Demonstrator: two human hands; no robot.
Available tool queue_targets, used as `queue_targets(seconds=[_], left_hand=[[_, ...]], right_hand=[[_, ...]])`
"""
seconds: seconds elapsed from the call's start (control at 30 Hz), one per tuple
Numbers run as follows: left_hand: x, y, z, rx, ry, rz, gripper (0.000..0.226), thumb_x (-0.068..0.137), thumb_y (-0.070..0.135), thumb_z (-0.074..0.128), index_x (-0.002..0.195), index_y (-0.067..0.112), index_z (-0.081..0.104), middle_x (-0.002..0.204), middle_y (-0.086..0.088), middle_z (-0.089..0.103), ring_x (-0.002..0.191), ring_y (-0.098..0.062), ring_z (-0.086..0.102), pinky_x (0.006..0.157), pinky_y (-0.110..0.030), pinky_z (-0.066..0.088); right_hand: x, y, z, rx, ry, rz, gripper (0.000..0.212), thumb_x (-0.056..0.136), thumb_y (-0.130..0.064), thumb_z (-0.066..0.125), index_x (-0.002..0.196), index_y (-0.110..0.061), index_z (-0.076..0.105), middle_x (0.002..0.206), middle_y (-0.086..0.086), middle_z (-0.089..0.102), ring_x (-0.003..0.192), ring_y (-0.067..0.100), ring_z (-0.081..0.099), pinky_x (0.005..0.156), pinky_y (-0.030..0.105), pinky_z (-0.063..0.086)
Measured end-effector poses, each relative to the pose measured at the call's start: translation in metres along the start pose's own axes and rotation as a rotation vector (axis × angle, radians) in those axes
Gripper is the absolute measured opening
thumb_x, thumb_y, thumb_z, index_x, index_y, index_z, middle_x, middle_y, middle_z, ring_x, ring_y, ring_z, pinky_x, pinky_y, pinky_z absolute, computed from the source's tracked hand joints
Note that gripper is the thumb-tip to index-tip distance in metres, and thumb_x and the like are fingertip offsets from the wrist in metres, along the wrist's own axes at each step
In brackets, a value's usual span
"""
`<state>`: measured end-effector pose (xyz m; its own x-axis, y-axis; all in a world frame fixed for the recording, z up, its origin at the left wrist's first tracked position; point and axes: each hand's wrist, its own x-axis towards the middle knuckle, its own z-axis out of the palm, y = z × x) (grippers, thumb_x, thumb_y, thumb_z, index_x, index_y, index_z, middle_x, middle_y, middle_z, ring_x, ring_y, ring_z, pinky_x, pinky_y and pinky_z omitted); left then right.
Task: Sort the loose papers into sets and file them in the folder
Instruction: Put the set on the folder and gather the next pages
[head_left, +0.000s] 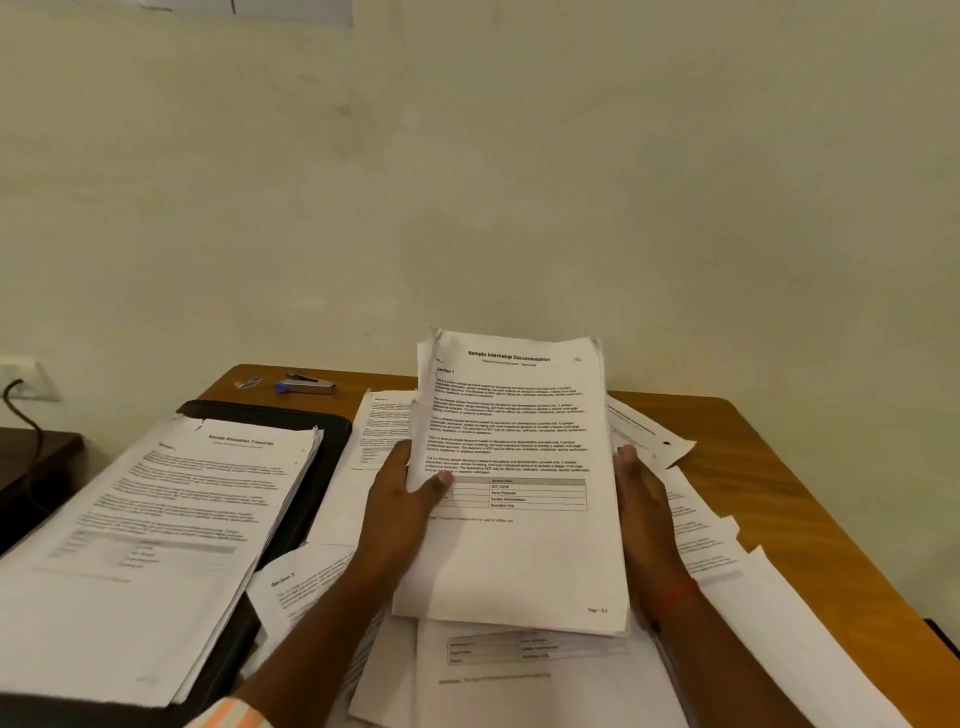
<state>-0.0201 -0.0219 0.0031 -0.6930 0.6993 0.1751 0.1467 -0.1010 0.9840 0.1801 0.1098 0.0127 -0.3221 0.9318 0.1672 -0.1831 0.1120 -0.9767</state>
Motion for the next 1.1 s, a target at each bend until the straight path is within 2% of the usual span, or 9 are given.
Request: queue_targets(seconds=[0.07, 0.17, 0.23, 0.4, 0.5, 0.63, 0.83, 0.97, 1.1], left_hand=[[-0.002, 0.002, 0.002, 0.005, 0.026, 0.027, 0.038, 0.097, 0.022, 0.066, 0.129, 0.036, 0.05, 0.12, 0.018, 0.063, 0.108, -0.01, 0.065, 0.09, -0.034, 0.058], [-0.005, 0.01, 0.002, 0.021, 0.065, 0.084, 0.037, 0.097, 0.028, 0.065, 0.128, 0.04, 0.05, 0.119, 0.018, 0.065, 0.102, -0.012, 0.069, 0.085, -0.034, 0.061], [-0.008, 0.022, 0.003, 0.003, 0.056, 0.129, 0.031, 0.096, 0.026, 0.066, 0.12, 0.042, 0.052, 0.113, 0.019, 0.068, 0.098, -0.009, 0.071, 0.077, -0.03, 0.063], [-0.02, 0.057, 0.002, 0.009, 0.048, 0.247, 0.03, 0.097, 0.022, 0.065, 0.12, 0.038, 0.053, 0.11, 0.022, 0.067, 0.099, -0.001, 0.069, 0.074, -0.017, 0.058], [-0.032, 0.07, -0.006, 0.021, 0.039, 0.278, 0.039, 0.096, 0.032, 0.066, 0.132, 0.031, 0.051, 0.12, 0.014, 0.066, 0.106, -0.007, 0.067, 0.083, -0.025, 0.059], [-0.048, 0.081, -0.017, -0.096, 0.034, 0.237, 0.018, 0.096, 0.029, 0.065, 0.111, 0.028, 0.054, 0.115, 0.003, 0.07, 0.101, -0.012, 0.071, 0.084, -0.038, 0.062], [-0.082, 0.094, -0.022, -0.162, 0.094, 0.25, 0.007, 0.104, 0.023, 0.053, 0.108, 0.019, 0.056, 0.108, 0.002, 0.072, 0.099, -0.02, 0.072, 0.079, -0.035, 0.062], [-0.1, 0.115, -0.024, -0.138, 0.109, 0.429, 0.012, 0.107, 0.024, 0.047, 0.107, 0.013, 0.053, 0.102, 0.004, 0.07, 0.093, -0.012, 0.07, 0.076, -0.027, 0.06], [-0.108, 0.097, -0.026, -0.091, 0.083, 0.34, 0.013, 0.107, 0.033, 0.045, 0.109, 0.024, 0.054, 0.104, 0.004, 0.068, 0.098, -0.018, 0.068, 0.081, -0.034, 0.06]], right_hand=[[0.004, -0.005, -0.007, 0.008, -0.059, -0.002, 0.063, 0.092, -0.066, 0.054, 0.139, -0.024, 0.054, 0.133, 0.0, 0.065, 0.121, 0.024, 0.063, 0.099, 0.051, 0.053], [0.007, -0.018, -0.007, -0.12, -0.169, -0.059, 0.033, 0.096, -0.032, 0.066, 0.127, -0.024, 0.057, 0.122, -0.001, 0.071, 0.109, 0.021, 0.07, 0.091, 0.045, 0.058], [0.003, -0.03, -0.005, -0.22, -0.169, -0.135, 0.029, 0.095, -0.02, 0.067, 0.121, -0.028, 0.058, 0.117, -0.008, 0.073, 0.104, 0.012, 0.071, 0.09, 0.04, 0.059], [-0.011, -0.056, -0.002, -0.228, -0.111, -0.191, 0.024, 0.094, -0.022, 0.068, 0.115, -0.032, 0.063, 0.112, -0.013, 0.073, 0.104, 0.012, 0.07, 0.09, 0.045, 0.059], [-0.028, -0.065, -0.004, -0.163, -0.117, -0.188, 0.03, 0.091, -0.021, 0.071, 0.12, -0.024, 0.063, 0.115, -0.006, 0.073, 0.104, 0.015, 0.071, 0.088, 0.044, 0.06], [-0.055, -0.064, -0.002, -0.106, -0.085, -0.202, 0.04, 0.089, -0.025, 0.073, 0.127, -0.02, 0.06, 0.118, -0.004, 0.072, 0.107, 0.015, 0.07, 0.087, 0.037, 0.06], [-0.091, -0.069, 0.002, -0.017, -0.08, -0.17, 0.035, 0.09, -0.022, 0.073, 0.124, -0.021, 0.064, 0.113, -0.003, 0.074, 0.104, 0.019, 0.071, 0.079, 0.031, 0.059], [-0.105, -0.084, -0.001, 0.085, -0.106, -0.178, 0.038, 0.089, -0.018, 0.074, 0.126, -0.017, 0.063, 0.118, 0.0, 0.073, 0.109, 0.019, 0.07, 0.089, 0.036, 0.056], [-0.121, -0.074, -0.004, -0.01, -0.173, -0.11, 0.04, 0.086, -0.024, 0.077, 0.124, -0.019, 0.066, 0.116, -0.001, 0.074, 0.107, 0.019, 0.07, 0.094, 0.043, 0.056]])
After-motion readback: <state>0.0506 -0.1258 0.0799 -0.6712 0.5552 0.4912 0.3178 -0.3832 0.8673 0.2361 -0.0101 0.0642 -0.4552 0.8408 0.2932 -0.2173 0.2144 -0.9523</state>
